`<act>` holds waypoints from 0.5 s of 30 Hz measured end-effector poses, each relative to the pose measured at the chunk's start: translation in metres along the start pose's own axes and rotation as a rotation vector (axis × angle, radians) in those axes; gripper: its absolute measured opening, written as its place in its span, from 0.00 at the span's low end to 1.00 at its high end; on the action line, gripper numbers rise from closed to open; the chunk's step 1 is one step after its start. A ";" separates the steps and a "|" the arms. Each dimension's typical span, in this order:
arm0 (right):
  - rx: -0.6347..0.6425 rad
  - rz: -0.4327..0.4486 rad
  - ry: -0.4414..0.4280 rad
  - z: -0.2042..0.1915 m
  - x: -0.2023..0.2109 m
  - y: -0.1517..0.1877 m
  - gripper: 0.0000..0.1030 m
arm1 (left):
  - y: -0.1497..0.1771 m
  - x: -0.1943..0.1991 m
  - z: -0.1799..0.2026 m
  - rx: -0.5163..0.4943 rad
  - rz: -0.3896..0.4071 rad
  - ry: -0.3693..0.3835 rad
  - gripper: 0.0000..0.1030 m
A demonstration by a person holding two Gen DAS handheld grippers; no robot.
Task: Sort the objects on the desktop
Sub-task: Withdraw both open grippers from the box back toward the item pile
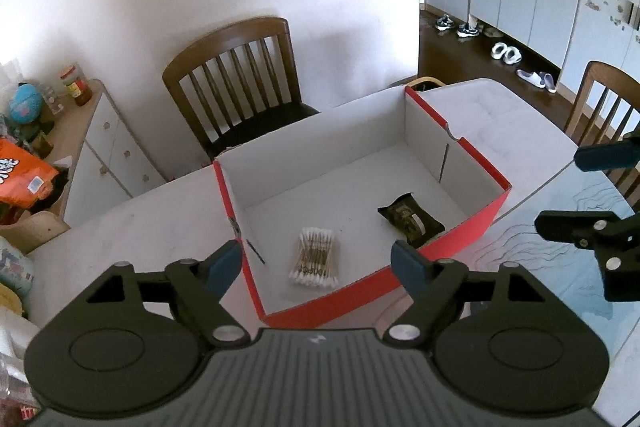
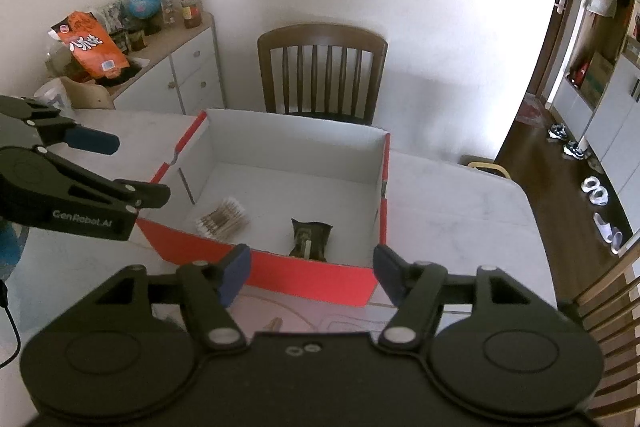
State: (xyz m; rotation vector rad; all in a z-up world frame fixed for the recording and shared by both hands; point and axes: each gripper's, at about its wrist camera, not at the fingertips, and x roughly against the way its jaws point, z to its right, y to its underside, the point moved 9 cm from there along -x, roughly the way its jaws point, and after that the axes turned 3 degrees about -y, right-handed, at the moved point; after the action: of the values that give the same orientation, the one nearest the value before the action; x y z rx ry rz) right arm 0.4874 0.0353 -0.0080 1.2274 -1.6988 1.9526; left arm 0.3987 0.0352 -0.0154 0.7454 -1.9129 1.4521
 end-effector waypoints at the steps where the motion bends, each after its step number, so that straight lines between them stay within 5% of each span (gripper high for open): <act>1: 0.002 0.004 0.000 0.000 0.003 0.001 0.67 | 0.001 0.003 -0.001 0.002 0.003 -0.006 0.79; 15: 0.010 0.032 -0.018 -0.007 0.036 0.016 0.73 | 0.020 0.036 0.011 0.007 0.017 -0.015 0.85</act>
State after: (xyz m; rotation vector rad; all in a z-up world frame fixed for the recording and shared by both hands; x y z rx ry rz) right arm 0.4522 0.0257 0.0081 1.2320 -1.7292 1.9764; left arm 0.3588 0.0266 -0.0025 0.7475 -1.9306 1.4682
